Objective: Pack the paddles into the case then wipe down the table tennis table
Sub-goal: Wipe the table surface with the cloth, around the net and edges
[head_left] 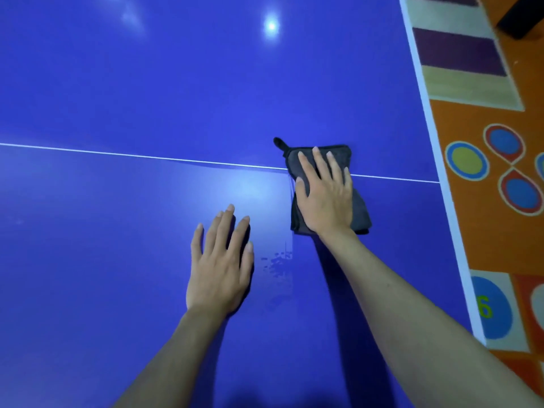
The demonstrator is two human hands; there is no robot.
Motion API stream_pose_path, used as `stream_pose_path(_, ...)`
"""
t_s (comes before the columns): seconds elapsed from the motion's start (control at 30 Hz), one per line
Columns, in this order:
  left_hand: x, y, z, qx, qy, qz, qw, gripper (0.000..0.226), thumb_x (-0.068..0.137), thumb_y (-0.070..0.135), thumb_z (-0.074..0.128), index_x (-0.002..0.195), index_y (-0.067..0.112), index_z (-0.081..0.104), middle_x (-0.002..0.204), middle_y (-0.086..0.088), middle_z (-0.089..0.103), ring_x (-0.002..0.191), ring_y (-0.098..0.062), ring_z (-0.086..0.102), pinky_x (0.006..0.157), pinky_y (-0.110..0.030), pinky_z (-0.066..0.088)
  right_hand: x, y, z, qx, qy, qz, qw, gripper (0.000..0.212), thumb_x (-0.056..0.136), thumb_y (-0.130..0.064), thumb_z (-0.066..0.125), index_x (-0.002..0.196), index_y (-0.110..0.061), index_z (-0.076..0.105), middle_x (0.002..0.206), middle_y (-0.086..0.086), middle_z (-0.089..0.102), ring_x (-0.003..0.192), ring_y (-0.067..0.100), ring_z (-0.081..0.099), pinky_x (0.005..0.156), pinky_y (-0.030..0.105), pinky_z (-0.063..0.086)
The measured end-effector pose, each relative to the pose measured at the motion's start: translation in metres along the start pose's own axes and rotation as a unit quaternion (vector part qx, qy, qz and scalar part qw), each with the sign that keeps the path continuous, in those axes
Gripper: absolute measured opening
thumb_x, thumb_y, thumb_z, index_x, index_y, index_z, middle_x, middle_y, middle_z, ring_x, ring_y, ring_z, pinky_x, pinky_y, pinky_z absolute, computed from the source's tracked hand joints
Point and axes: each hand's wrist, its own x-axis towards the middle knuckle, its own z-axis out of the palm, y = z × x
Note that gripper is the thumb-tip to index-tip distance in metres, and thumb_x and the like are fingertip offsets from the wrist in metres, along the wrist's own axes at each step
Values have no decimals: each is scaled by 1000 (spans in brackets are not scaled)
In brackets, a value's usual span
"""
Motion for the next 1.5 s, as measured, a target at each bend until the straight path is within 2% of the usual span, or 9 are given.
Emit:
stream_pose_path(0.2,0,-1,1,9,-4,10,1000,51,108,36,27,157,21,33,170,-6,21,156,-26,23,125,-56,17,-7,-2,2,17,4,-12,1000,59,105,-46,28,161,-31,39,169,-2,33,158,24,25,125,55,26)
stream_pose_path(0.4,2,0,2,-18,31,12,999,52,107,40,33,155,20,35,167,-6,28,154,-26,26,126,-54,16,-122,-36,-4,6,-1,-20,1000,57,107,-43,35,162,-32,35,171,-4,29,159,22,22,126,53,24)
stream_pose_path(0.5,0,0,2,-35,43,22,998,46,109,35,37,152,20,39,164,-5,33,152,-26,30,124,-52,21,-184,-58,-10,-12,-22,-8,1000,58,108,-44,31,165,-33,28,173,-5,22,161,20,15,127,52,22)
stream_pose_path(0.6,-9,-8,-3,-60,60,24,996,42,108,29,44,149,20,44,161,-5,39,149,-27,36,122,-51,27,-243,-80,-17,-12,-29,5,999,58,108,-43,32,165,-32,27,174,-5,20,162,21,13,126,53,24)
stream_pose_path(0.8,-21,-64,-28,-44,76,-23,996,42,107,31,38,144,15,49,155,-7,48,146,-30,39,122,-53,27,-306,-100,-22,-9,-49,11,999,60,107,-43,37,165,-32,29,174,-3,20,161,23,15,125,57,28)
stream_pose_path(0.97,-34,-91,-28,-16,19,-31,999,46,107,38,31,147,19,44,159,-4,39,151,-27,30,125,-52,18,-277,-95,-21,-5,-64,-10,998,64,105,-47,36,166,-35,20,175,-4,17,162,22,9,127,57,21)
stream_pose_path(1.1,-32,-91,-26,-32,0,-68,997,52,106,45,29,152,24,37,164,0,30,155,-22,21,128,-50,10,-212,-92,-12,8,-50,-11,999,63,105,-46,37,166,-36,23,174,-5,19,162,22,10,128,56,19)
stream_pose_path(1.3,-29,-92,-28,-36,0,-72,997,52,104,44,33,151,23,41,165,2,31,155,-21,23,128,-50,12,-97,-89,3,15,-6,-4,1000,59,103,-45,40,162,-34,36,171,-2,29,160,24,21,126,56,20)
stream_pose_path(1.5,-29,-96,-23,-29,7,-58,998,51,105,42,35,149,19,47,164,-1,35,154,-22,27,125,-54,18,-15,-93,16,11,0,-26,1000,59,104,-48,34,161,-34,37,170,-2,30,158,24,23,126,56,20)
